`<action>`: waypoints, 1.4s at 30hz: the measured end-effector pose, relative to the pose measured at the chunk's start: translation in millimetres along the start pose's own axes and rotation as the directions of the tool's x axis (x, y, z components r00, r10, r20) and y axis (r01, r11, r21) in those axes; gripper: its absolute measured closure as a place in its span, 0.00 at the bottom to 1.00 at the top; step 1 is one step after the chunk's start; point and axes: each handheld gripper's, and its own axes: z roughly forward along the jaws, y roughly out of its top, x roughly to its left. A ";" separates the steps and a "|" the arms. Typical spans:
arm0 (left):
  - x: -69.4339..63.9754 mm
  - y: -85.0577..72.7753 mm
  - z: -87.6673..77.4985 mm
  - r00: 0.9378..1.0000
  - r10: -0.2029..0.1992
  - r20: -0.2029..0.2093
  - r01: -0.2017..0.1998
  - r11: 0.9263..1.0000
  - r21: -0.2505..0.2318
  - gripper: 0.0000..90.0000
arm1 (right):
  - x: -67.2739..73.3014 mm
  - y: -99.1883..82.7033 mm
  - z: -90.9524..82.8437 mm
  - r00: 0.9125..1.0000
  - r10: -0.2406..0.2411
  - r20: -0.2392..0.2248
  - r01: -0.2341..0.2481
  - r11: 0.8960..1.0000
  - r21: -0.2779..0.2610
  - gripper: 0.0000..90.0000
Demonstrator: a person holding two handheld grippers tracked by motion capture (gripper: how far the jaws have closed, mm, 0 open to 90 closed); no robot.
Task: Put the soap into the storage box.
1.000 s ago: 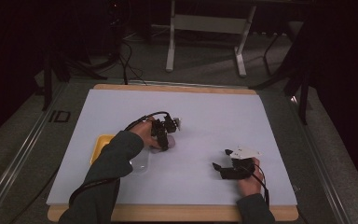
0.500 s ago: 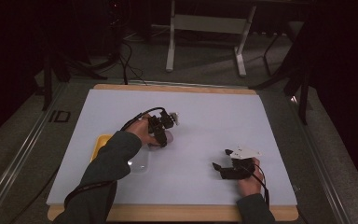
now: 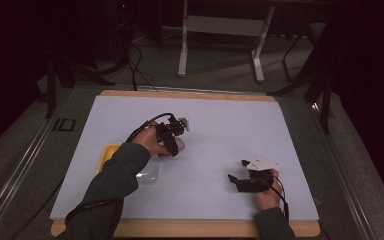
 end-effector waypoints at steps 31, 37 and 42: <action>4.5 -21.9 -14.0 0.999 -0.054 -0.007 0.054 0.998 -0.034 0.56 | 0.1 0.0 0.0 1.000 -0.003 0.002 0.003 1.000 0.000 0.24; 6.0 -26.1 -16.6 0.998 -0.066 -0.016 0.066 0.997 -0.036 0.56 | 0.1 0.0 0.1 1.000 -0.003 0.002 0.003 1.000 -0.001 0.24; 8.3 -30.0 -19.1 0.997 -0.079 -0.017 0.078 0.996 -0.046 0.55 | 0.2 0.0 0.1 1.000 -0.004 0.003 0.004 1.000 0.000 0.24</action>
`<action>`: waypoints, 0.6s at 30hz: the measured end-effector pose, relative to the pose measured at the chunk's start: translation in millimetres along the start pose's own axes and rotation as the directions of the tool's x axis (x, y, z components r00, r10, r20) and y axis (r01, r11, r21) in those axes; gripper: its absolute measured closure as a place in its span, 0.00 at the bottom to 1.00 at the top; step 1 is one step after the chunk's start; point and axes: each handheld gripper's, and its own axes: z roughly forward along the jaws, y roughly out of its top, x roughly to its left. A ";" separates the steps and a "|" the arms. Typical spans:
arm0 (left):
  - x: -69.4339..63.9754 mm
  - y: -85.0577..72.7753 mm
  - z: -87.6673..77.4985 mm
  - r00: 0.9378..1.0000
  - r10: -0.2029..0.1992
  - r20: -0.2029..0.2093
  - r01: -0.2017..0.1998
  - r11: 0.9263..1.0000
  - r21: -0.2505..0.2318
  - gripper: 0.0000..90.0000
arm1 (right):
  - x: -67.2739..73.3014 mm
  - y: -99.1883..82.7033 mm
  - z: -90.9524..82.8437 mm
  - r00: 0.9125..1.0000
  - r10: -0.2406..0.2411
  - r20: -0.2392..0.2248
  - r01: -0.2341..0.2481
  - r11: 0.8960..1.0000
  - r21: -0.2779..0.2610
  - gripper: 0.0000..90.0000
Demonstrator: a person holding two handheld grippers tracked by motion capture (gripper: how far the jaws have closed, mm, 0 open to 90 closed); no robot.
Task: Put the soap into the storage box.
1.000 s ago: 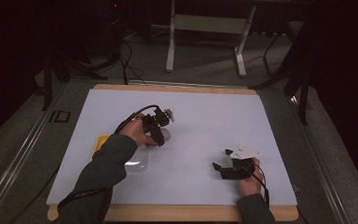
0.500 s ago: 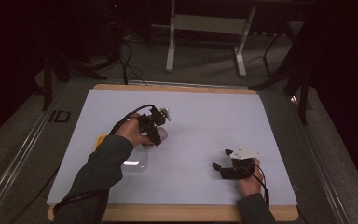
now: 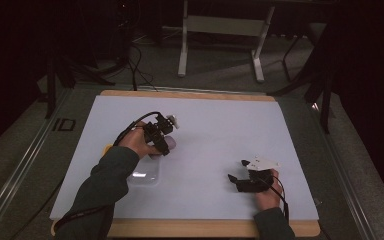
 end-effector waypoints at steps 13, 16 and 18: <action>2.8 -7.9 -6.6 0.999 -0.028 -0.020 0.028 0.999 -0.016 0.55 | 0.0 0.0 -0.1 1.000 0.001 0.000 -0.001 1.000 -0.001 0.24; 4.3 -9.1 -8.1 0.999 -0.036 -0.019 0.036 0.999 -0.019 0.56 | 0.0 0.0 -0.1 1.000 0.002 0.000 -0.002 1.000 0.000 0.24; 4.9 -10.0 -8.7 0.999 -0.040 -0.019 0.040 0.999 -0.024 0.56 | 0.0 0.0 -0.1 1.000 0.003 0.000 -0.003 1.000 -0.001 0.24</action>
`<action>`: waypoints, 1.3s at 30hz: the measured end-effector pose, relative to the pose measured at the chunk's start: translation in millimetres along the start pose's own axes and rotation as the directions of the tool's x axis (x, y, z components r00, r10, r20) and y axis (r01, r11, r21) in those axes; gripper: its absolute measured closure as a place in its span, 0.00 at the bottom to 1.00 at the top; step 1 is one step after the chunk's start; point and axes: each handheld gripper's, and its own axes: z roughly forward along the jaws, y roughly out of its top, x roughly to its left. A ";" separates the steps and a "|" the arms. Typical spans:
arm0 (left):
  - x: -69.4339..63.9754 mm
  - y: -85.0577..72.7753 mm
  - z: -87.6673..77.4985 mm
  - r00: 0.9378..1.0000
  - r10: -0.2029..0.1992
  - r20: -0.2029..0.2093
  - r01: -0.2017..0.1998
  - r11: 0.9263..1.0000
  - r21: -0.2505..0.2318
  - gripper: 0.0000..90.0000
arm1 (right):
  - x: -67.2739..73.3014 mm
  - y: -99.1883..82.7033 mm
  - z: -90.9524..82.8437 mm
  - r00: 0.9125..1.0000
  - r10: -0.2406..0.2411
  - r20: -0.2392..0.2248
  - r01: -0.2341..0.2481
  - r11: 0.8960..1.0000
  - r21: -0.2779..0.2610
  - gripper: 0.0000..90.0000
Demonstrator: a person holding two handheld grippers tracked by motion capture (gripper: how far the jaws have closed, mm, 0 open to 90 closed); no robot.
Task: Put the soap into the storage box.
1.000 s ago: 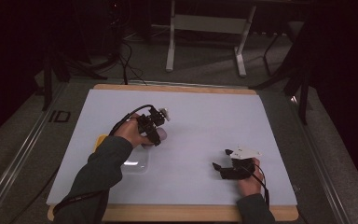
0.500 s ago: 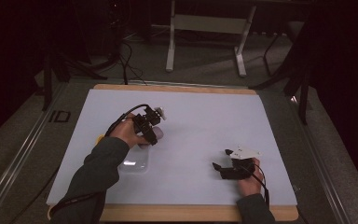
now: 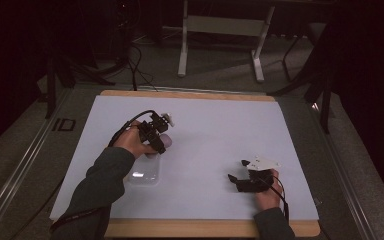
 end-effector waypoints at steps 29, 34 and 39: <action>11.3 -18.3 -6.6 0.999 -0.040 -0.003 0.040 0.999 -0.013 0.55 | 0.0 0.0 -0.1 1.000 -0.001 0.001 0.001 1.000 -0.001 0.24; 14.0 -21.7 -6.7 0.999 -0.047 -0.003 0.047 0.999 -0.011 0.56 | 0.1 0.0 -0.1 1.000 -0.002 0.001 0.002 1.000 0.000 0.24; 15.8 -25.2 -6.8 0.998 -0.056 0.001 0.056 0.998 -0.016 0.56 | 0.0 0.0 -0.1 1.000 -0.003 0.001 0.003 1.000 -0.001 0.24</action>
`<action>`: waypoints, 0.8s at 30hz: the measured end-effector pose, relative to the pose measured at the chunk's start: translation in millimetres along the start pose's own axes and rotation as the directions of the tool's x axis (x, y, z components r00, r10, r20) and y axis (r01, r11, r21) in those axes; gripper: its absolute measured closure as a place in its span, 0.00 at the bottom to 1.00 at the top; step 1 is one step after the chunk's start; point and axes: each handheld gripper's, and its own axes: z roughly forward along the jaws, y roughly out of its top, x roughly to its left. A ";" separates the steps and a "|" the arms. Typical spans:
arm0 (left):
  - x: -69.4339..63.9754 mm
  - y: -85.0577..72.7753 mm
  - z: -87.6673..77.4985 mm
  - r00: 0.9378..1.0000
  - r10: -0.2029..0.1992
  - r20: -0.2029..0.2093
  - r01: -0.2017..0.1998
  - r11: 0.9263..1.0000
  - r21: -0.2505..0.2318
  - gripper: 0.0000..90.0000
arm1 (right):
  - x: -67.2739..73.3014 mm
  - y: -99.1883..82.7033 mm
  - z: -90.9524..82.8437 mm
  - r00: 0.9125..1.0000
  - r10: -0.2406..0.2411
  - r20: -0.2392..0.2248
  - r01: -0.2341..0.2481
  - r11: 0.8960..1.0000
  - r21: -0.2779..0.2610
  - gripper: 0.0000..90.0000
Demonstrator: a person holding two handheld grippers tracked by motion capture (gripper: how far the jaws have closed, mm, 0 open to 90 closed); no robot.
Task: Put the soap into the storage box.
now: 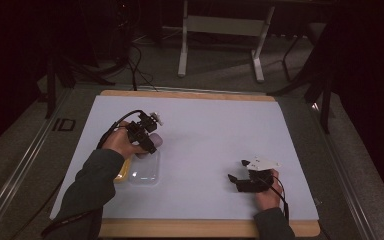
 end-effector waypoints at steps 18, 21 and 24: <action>9.2 -12.0 -1.3 0.999 -0.038 -0.006 0.038 0.999 0.010 0.55 | 0.6 0.1 0.1 1.000 -0.003 0.002 0.003 1.000 0.002 0.24; 11.4 -14.1 -1.6 0.999 -0.046 -0.007 0.046 0.999 0.008 0.56 | 0.5 0.1 0.1 1.000 -0.003 0.002 0.003 1.000 0.003 0.24; 13.6 -16.2 -2.2 0.999 -0.053 -0.008 0.053 0.999 0.006 0.55 | 0.5 0.1 0.1 1.000 -0.003 0.002 0.003 1.000 0.002 0.24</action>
